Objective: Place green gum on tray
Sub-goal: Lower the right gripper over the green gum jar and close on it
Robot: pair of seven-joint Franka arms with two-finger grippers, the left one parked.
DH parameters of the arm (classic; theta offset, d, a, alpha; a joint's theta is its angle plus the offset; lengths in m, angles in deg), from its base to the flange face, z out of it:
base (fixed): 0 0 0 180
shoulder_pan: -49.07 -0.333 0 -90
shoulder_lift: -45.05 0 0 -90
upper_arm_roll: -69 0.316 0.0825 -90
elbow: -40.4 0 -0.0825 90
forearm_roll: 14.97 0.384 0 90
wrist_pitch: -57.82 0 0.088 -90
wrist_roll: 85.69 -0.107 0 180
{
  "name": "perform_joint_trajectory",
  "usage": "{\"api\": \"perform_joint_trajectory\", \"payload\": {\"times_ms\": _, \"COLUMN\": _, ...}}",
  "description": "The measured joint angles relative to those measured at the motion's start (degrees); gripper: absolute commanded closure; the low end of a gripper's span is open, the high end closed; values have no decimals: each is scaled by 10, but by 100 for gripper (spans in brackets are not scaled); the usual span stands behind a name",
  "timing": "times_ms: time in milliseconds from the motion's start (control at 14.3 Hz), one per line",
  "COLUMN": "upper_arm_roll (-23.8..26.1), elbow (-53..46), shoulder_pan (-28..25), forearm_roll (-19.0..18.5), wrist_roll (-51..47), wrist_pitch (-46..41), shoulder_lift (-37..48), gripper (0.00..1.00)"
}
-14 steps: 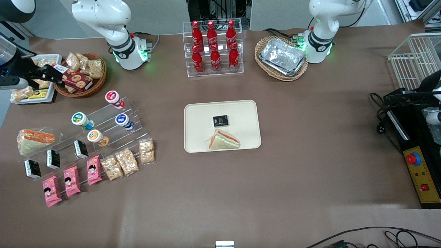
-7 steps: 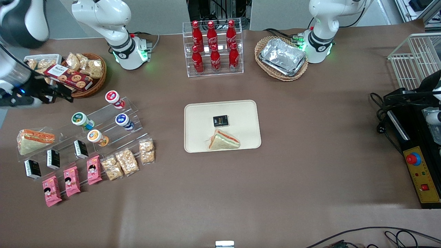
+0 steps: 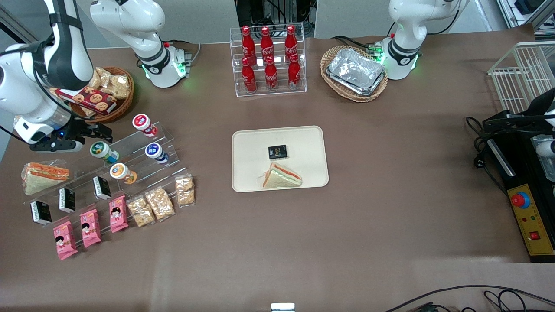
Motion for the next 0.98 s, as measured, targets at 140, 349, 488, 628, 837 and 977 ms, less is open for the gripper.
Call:
{"api": "perform_joint_trajectory", "payload": {"times_ms": 140, "upper_arm_roll": 0, "elbow": 2, "shoulder_pan": 0, "forearm_roll": 0, "wrist_roll": 0, "wrist_pitch": 10, "shoulder_lift": -13, "gripper": 0}}
{"api": "perform_joint_trajectory", "payload": {"times_ms": 349, "upper_arm_roll": -1, "elbow": 3, "shoulder_pan": 1, "forearm_roll": 0, "wrist_roll": 0, "wrist_pitch": 19, "shoulder_lift": -26, "gripper": 0}}
{"api": "perform_joint_trajectory", "payload": {"times_ms": 488, "upper_arm_roll": -1, "elbow": 7, "shoulder_pan": 1, "forearm_roll": 0, "wrist_roll": 0, "wrist_pitch": 32, "shoulder_lift": -32, "gripper": 0}}
{"api": "perform_joint_trajectory", "payload": {"times_ms": 628, "upper_arm_roll": -1, "elbow": 13, "shoulder_pan": 1, "forearm_roll": 0, "wrist_roll": 0, "wrist_pitch": 42, "shoulder_lift": -35, "gripper": 0}}
{"api": "perform_joint_trajectory", "payload": {"times_ms": 837, "upper_arm_roll": -1, "elbow": 16, "shoulder_pan": 1, "forearm_roll": 0, "wrist_roll": 0, "wrist_pitch": 47, "shoulder_lift": -36, "gripper": 0}}
{"api": "perform_joint_trajectory", "payload": {"times_ms": 977, "upper_arm_roll": -1, "elbow": 16, "shoulder_pan": 1, "forearm_roll": 0, "wrist_roll": 0, "wrist_pitch": 48, "shoulder_lift": -36, "gripper": 0}}
